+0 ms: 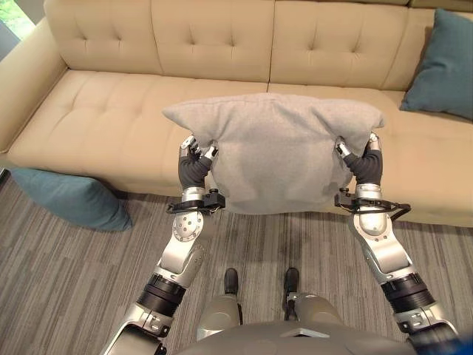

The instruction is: Pick up all the scattered cushions and arrange them neatly on the sofa.

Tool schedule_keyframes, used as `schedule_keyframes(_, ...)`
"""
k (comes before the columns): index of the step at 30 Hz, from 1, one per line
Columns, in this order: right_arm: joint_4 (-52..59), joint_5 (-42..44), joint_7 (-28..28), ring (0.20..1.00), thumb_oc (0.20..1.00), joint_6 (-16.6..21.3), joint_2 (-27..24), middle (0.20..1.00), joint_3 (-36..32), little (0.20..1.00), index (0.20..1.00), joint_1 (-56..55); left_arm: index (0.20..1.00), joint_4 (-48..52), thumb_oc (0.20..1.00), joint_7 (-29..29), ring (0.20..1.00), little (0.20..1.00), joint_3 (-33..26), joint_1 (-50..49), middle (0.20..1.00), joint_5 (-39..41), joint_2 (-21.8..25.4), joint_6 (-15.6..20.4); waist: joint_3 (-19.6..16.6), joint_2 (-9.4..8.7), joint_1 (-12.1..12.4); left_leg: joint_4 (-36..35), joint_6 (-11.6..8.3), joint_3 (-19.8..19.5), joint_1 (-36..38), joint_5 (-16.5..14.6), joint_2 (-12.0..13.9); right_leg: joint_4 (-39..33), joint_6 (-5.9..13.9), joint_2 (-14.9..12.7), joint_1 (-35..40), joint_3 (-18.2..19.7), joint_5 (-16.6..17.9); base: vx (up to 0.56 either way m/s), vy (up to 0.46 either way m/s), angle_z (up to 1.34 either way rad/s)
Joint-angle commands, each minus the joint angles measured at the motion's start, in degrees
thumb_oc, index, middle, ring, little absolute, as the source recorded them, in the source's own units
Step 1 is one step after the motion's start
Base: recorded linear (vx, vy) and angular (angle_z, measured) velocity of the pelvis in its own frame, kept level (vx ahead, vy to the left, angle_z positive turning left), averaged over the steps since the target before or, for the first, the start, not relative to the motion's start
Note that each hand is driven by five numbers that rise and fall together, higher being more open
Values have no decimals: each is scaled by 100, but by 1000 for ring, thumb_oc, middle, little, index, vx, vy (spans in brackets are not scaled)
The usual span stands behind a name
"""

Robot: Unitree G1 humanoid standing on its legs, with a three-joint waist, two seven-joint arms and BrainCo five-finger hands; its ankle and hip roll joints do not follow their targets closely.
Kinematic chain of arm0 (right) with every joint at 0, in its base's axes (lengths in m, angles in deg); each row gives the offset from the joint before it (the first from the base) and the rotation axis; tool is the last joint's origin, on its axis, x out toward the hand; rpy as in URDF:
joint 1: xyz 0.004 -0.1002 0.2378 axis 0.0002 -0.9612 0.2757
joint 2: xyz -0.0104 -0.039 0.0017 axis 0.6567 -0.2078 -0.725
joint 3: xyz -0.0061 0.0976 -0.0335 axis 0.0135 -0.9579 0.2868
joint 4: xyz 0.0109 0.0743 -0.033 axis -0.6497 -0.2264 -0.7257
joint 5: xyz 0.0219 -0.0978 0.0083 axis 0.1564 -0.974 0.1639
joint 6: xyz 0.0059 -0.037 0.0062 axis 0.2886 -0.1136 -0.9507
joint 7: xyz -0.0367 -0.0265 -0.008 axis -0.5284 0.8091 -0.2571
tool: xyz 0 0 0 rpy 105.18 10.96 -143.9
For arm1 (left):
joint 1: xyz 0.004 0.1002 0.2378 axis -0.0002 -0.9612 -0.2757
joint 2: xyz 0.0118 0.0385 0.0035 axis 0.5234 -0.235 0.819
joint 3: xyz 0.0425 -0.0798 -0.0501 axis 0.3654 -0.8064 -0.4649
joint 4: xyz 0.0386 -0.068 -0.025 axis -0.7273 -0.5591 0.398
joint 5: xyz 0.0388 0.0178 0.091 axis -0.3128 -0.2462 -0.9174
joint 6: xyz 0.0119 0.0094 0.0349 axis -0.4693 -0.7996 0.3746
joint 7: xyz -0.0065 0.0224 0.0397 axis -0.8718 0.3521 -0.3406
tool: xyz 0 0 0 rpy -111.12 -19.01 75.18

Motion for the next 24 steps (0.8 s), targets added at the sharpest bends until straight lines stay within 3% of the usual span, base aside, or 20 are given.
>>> schedule_keyframes(1,777,-169,181,200,200,496,124,200,41,200,200,322,200,431,200,-423,200,200,310,577,200,-215,-49,218,-321,-373,3,449,-21,45,-477,-631,-299,-214,424,-134,455,-39,-329,94,190,31)
schedule_keyframes(8,834,-205,304,200,200,442,292,200,55,200,200,283,200,541,200,-502,200,200,365,425,200,-306,111,141,-459,-389,95,32,208,75,16,-717,-420,223,586,-210,496,148,-483,142,160,-18)
schedule_keyframes(12,878,-215,419,200,200,407,410,200,113,200,200,308,200,618,200,-495,200,200,343,321,200,-343,222,85,-365,-325,162,-115,431,215,311,-799,-451,1234,787,-411,163,263,-413,89,171,-33)
schedule_keyframes(16,926,-240,503,200,200,414,506,200,231,200,200,315,200,696,200,-478,200,200,345,247,200,-384,263,75,-246,-196,162,-178,597,290,508,-883,-438,2222,901,-439,-392,260,-231,63,136,-33)
schedule_keyframes(20,928,-270,533,200,200,395,488,200,267,200,200,279,200,695,200,-519,200,200,347,134,200,-391,213,75,-261,-192,140,-241,639,247,698,-1006,-526,1665,788,-326,-590,278,-268,139,28,-20)
schedule_keyframes(22,887,-192,524,200,200,392,467,200,284,200,200,335,200,688,200,-531,200,200,278,189,200,-335,180,83,-243,-294,143,-244,608,212,763,-1082,-620,835,749,-312,-624,211,-104,161,-59,4)
schedule_keyframes(24,888,-220,523,200,200,404,453,200,276,200,200,316,200,670,200,-529,200,200,245,169,200,-360,162,100,-240,-281,137,-259,586,202,796,-1084,-593,776,799,-337,-622,184,-3,147,-90,0)
